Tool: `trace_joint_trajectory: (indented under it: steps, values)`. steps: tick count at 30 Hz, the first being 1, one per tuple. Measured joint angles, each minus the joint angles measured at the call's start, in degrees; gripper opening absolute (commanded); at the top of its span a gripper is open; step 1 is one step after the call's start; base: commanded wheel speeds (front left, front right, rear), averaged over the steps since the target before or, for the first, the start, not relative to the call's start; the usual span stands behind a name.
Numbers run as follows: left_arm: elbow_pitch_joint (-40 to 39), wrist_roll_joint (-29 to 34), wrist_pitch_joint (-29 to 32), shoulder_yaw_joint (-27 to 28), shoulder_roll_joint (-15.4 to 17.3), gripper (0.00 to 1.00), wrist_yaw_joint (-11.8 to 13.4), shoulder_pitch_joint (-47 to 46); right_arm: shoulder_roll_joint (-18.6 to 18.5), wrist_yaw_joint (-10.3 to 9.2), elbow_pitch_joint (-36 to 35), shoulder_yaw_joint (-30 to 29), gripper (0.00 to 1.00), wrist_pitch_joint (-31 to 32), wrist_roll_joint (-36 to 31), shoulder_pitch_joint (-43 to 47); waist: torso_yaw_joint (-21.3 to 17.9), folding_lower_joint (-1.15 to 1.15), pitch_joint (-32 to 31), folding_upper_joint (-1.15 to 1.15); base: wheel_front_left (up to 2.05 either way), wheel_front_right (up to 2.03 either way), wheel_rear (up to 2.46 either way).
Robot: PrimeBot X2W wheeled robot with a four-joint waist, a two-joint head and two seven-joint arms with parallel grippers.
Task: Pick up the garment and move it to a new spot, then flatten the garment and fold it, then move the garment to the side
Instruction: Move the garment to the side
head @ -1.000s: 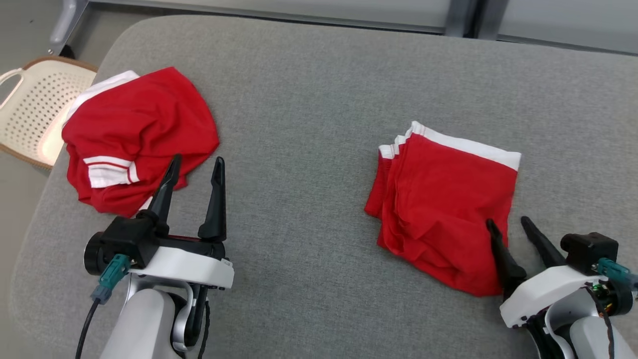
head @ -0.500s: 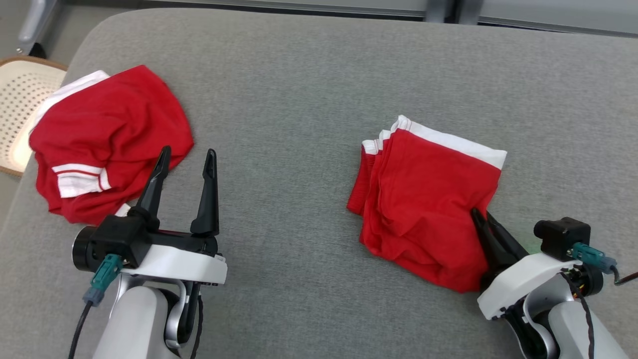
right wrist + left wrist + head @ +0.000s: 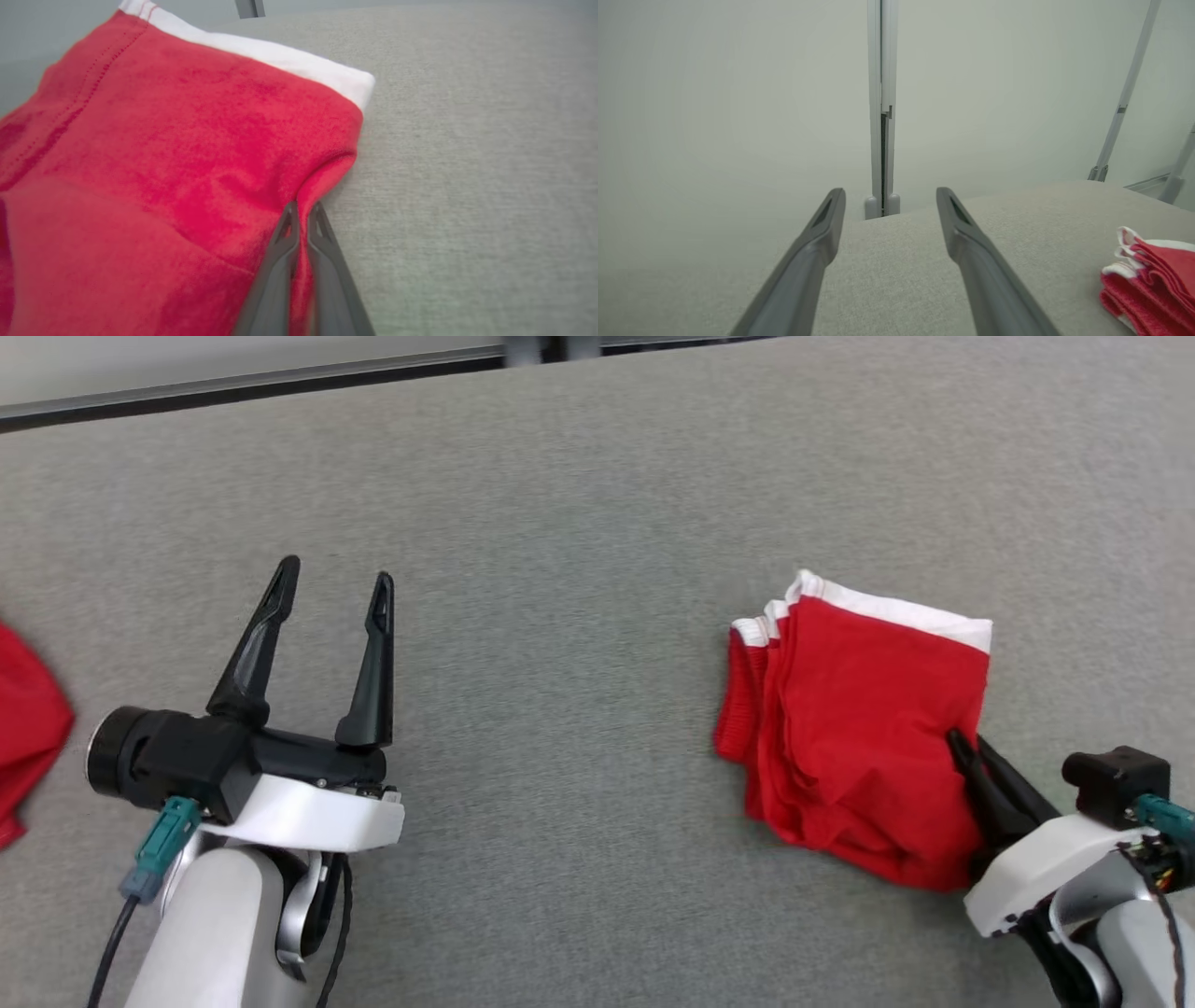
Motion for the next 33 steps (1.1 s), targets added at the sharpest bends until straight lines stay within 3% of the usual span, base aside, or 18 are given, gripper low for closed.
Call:
trace_joint_trajectory:
  steps: [5, 12, 13, 16, 23, 27, 28, 29, 30, 31, 33]
  values:
    - [-3.57, 0.70, 2.20, -1.63, 0.32, 1.00, -0.33, -2.13, -5.16, 0.00, 1.48, -1.69, 0.00, -1.04, 0.41, -2.89, -4.70, 0.00, 2.60, 0.00, 0.00, 0.00, 0.00]
    - [-5.92, 1.54, 3.89, -2.68, 1.69, 1.00, -1.26, -5.43, -10.72, 0.00, 4.12, -4.60, 0.00, -1.12, 0.27, -9.99, -5.89, 0.00, 8.27, 0.00, 0.00, 0.00, 0.00]
    - [-6.86, 1.71, 4.08, -2.88, 1.98, 1.00, -1.33, -6.79, -13.06, 0.00, 5.13, -5.44, 0.00, -1.09, 0.10, -13.06, -5.62, 0.00, 10.35, 0.00, 0.00, 0.00, 0.00]
    - [-7.44, 1.90, 4.17, -3.23, 2.11, 1.00, -1.54, -8.03, -15.59, 0.01, 6.24, -6.36, 0.00, -1.07, 0.14, -15.75, -5.10, 0.00, 12.44, 0.00, 0.00, 0.00, 0.00]
    - [-8.66, 2.29, 3.43, -5.39, 1.72, 1.00, -2.27, -12.04, -27.26, -0.01, 11.50, -13.47, 0.00, -1.14, 0.40, -19.61, -1.29, 0.00, 18.77, 0.00, 0.00, 0.00, 0.00]
    - [-8.58, 2.35, 2.77, -5.68, 1.48, 1.00, -2.29, -13.14, -28.82, 0.00, 12.76, -15.69, 0.00, -1.07, -0.12, -20.88, 0.86, 0.00, 21.46, 0.00, 0.00, 0.00, 0.00]
    - [-8.48, 2.35, 2.58, -5.75, 1.42, 1.00, -2.27, -13.44, -28.54, 0.00, 13.46, -16.13, 0.11, -0.53, -0.14, -21.28, 1.30, 0.00, 21.95, 0.00, 0.00, 0.00, 0.00]
    - [-8.43, 2.35, 2.33, -5.73, 1.37, 1.00, -2.27, -13.68, -28.21, 0.00, 14.13, -16.62, 0.32, -0.33, -0.24, -21.59, 1.64, 0.00, 22.36, 0.00, 0.00, 0.00, 0.00]
    - [-8.31, 2.35, 2.31, -5.75, 1.36, 1.00, -2.25, -13.80, -27.84, 0.00, 14.82, -17.08, 0.84, -0.32, -0.49, -21.80, 1.89, 0.00, 22.70, 0.00, 0.00, 0.00, 0.00]
    - [-8.10, 2.35, 2.14, -5.80, 1.26, 1.00, -2.25, -13.84, -27.32, 0.00, 15.46, -17.60, 1.00, -0.51, -0.71, -21.98, 2.09, 0.00, 22.91, 0.00, 0.00, 0.00, 0.00]
    - [-7.61, 2.34, 1.82, -5.84, 1.25, 1.00, -2.16, -13.96, -26.09, 0.00, 17.08, -18.91, 1.00, -1.15, -0.77, -22.34, 2.12, 0.00, 22.81, 0.00, 0.00, 0.00, 0.00]
